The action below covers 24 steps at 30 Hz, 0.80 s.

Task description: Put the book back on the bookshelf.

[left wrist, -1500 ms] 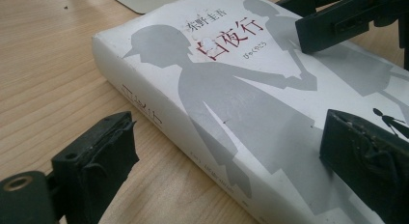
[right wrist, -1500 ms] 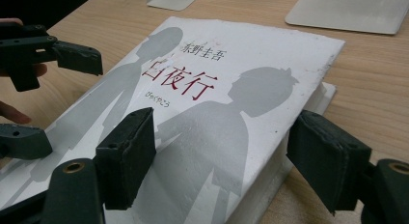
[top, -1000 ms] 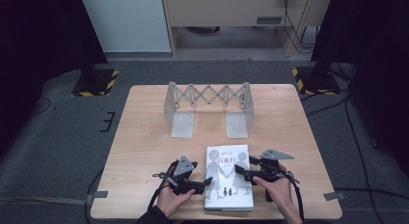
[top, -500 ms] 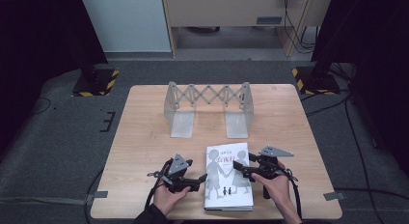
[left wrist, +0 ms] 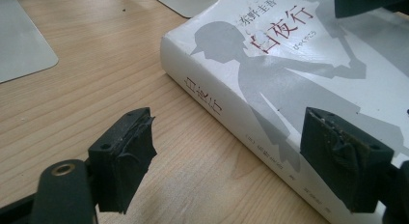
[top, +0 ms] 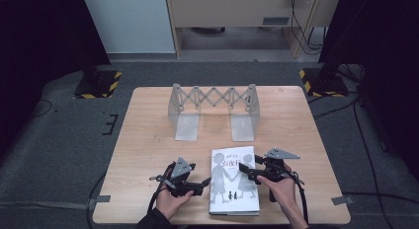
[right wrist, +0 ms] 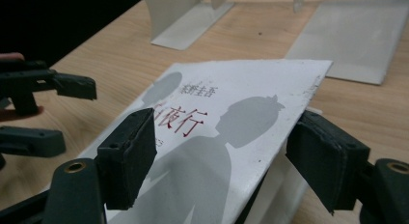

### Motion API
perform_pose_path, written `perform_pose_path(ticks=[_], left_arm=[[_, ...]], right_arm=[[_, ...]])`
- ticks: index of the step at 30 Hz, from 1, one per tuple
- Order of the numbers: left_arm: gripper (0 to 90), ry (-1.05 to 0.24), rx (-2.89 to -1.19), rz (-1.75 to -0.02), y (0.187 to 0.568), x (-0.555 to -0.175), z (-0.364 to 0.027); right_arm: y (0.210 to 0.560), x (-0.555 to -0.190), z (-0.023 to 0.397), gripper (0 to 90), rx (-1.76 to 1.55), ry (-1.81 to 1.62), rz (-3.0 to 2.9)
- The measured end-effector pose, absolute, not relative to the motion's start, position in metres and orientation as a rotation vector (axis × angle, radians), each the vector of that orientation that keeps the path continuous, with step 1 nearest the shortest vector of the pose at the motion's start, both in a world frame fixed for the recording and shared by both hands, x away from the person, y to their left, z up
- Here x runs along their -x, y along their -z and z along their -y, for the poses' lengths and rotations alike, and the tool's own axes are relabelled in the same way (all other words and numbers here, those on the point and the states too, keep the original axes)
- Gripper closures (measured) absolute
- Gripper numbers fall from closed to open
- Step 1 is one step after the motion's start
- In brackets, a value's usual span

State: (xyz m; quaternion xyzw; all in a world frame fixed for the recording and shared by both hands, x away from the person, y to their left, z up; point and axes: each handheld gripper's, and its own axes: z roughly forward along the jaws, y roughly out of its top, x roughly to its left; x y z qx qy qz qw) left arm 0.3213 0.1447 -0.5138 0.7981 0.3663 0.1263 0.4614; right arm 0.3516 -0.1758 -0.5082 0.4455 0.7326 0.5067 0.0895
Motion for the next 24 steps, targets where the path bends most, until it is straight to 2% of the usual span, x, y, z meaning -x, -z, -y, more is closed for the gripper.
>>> perform_pose_path(ticks=[8,24], left_arm=[[19.6,-0.33,-1.957,-0.909,0.513,-0.321,-0.148],[19.6,-0.334,-1.97,-0.938,0.517,-0.324,-0.153]], right_arm=[[0.521,-0.345,0.182,26.3,-1.326,-1.436,-2.217],[0.523,-0.343,0.18,24.6,-1.324,-1.44,-2.227]])
